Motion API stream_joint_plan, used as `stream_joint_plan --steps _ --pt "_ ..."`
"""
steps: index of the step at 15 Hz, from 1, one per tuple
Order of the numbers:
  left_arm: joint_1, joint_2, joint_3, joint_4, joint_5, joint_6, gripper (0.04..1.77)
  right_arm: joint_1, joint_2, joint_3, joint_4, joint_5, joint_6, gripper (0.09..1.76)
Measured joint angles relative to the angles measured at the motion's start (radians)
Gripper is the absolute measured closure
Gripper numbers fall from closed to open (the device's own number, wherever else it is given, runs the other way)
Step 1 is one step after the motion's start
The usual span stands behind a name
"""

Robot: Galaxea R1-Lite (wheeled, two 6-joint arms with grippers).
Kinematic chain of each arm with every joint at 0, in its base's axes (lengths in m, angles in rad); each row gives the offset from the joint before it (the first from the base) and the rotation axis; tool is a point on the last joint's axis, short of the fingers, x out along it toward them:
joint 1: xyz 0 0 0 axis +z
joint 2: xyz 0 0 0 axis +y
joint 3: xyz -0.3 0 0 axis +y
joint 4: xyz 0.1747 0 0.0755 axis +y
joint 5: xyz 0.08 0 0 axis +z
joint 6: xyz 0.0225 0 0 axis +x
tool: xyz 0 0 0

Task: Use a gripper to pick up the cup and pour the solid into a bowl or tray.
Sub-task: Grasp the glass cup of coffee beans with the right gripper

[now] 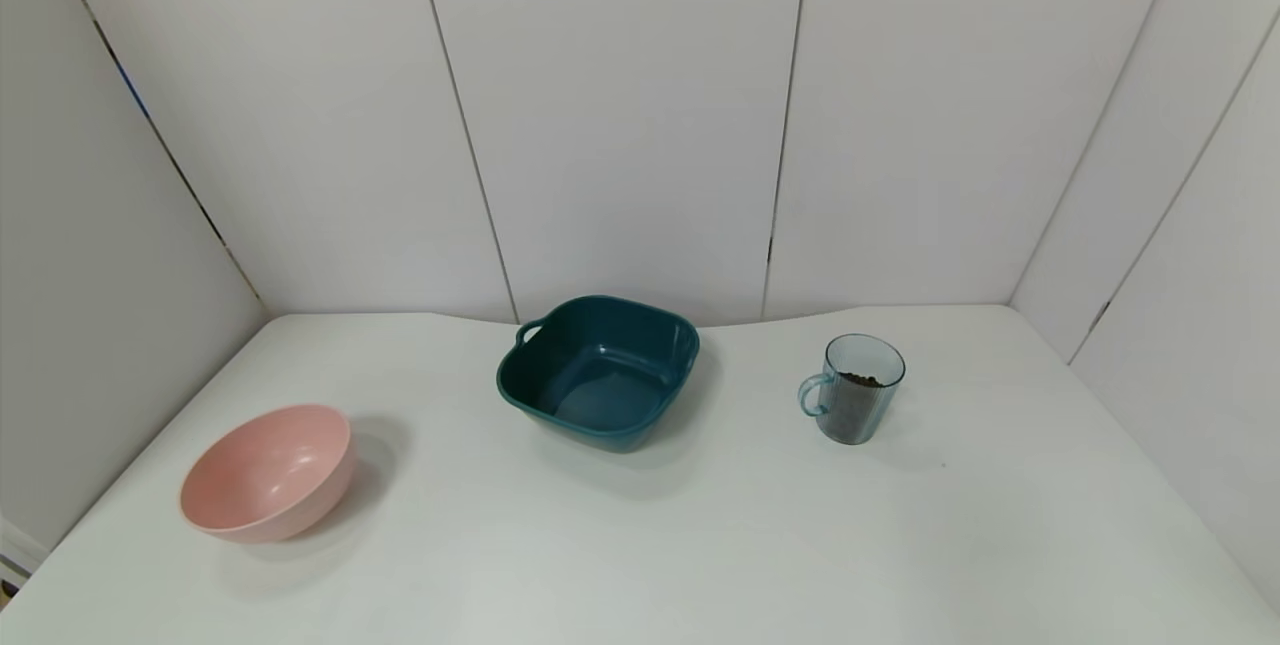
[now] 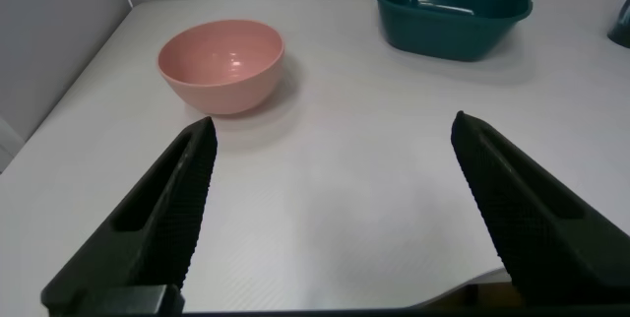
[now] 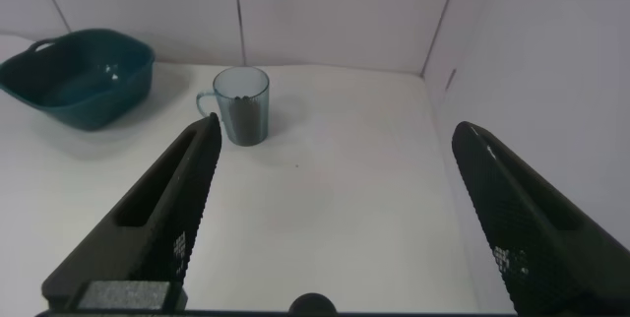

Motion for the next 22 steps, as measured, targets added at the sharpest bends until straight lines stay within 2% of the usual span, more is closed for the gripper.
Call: stream_joint_plan --steps 4,10,16,22 --pt "0.000 0.000 0.000 0.000 0.000 0.000 0.09 0.048 0.274 -0.060 -0.066 0.041 0.001 0.14" --pt "0.000 0.000 0.000 0.000 0.000 0.000 0.09 0.132 0.645 -0.059 -0.169 0.100 -0.002 0.14" --pt "0.000 0.000 0.000 0.000 0.000 0.000 0.09 0.162 0.980 0.020 -0.521 0.115 -0.004 0.14" --pt "0.000 0.000 0.000 0.000 0.000 0.000 0.09 0.171 1.283 0.031 -0.861 0.118 0.005 0.14"
